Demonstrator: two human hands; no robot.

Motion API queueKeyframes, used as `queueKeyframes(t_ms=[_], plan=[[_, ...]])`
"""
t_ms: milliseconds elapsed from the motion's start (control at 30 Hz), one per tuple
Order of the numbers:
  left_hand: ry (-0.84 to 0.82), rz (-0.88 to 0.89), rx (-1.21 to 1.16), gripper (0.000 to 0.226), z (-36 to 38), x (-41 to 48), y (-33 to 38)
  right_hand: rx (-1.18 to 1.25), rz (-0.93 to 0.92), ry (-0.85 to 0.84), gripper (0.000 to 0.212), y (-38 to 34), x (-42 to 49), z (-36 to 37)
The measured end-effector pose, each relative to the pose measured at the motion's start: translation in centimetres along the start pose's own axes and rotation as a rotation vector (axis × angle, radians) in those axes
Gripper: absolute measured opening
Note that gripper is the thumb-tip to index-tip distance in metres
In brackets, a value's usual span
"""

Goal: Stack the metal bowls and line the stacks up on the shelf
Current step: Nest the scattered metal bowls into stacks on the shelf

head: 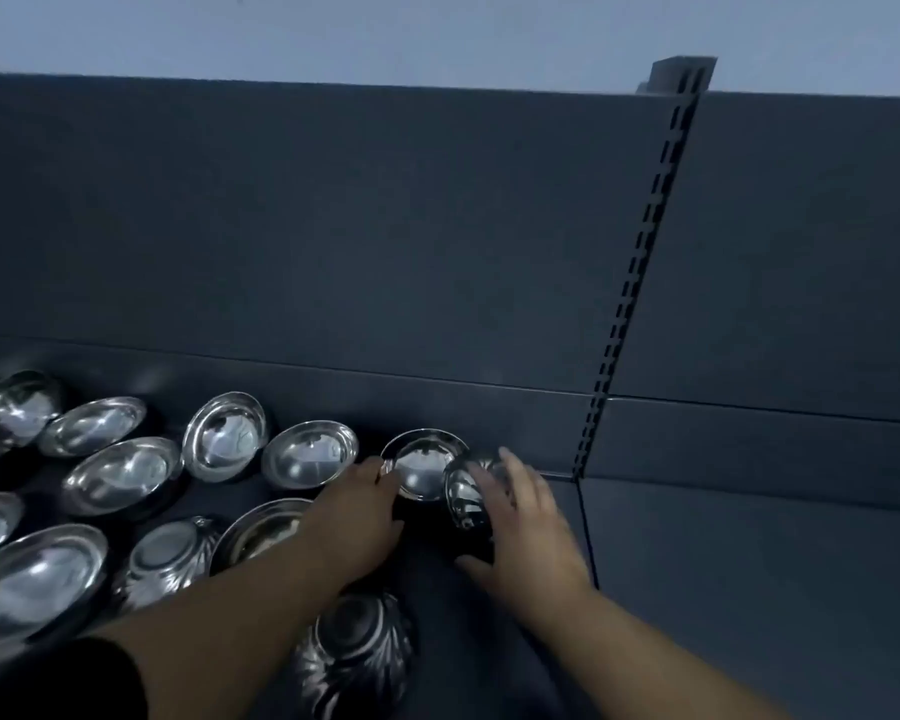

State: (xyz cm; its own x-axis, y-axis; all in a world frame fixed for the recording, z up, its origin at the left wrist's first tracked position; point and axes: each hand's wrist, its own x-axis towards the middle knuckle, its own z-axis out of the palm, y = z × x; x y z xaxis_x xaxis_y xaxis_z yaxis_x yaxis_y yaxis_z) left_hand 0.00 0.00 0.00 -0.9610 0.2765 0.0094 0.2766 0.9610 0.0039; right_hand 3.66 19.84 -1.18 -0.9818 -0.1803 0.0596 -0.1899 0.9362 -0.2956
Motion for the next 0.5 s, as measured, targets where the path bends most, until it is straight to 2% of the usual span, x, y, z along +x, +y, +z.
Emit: queueKeyframes(t_ms=[133, 233, 367, 500], plan=[[-0.114, -0.076, -0.054, 0.067, 0.6, 0.9, 0.6, 0.029, -0.049, 0.003, 0.101, 0.8, 1.5, 1.2], [-0.179, -0.154, -0.152, 0.064, 1.3, 1.6, 0.8, 0.05, -0.083, 0.025, 0.089, 1.6, 1.9, 1.7], [-0.129, -0.22, -0.278, 0.064, 1.9, 2.4, 1.2, 0.143, -0.082, 0.098, 0.081, 2.7, 1.9, 1.8], [-0.105, -0.264, -0.427, 0.07, 2.7, 3.1, 1.9, 0.317, -0.051, 0.268, 0.08, 3.6, 1.5, 1.8]])
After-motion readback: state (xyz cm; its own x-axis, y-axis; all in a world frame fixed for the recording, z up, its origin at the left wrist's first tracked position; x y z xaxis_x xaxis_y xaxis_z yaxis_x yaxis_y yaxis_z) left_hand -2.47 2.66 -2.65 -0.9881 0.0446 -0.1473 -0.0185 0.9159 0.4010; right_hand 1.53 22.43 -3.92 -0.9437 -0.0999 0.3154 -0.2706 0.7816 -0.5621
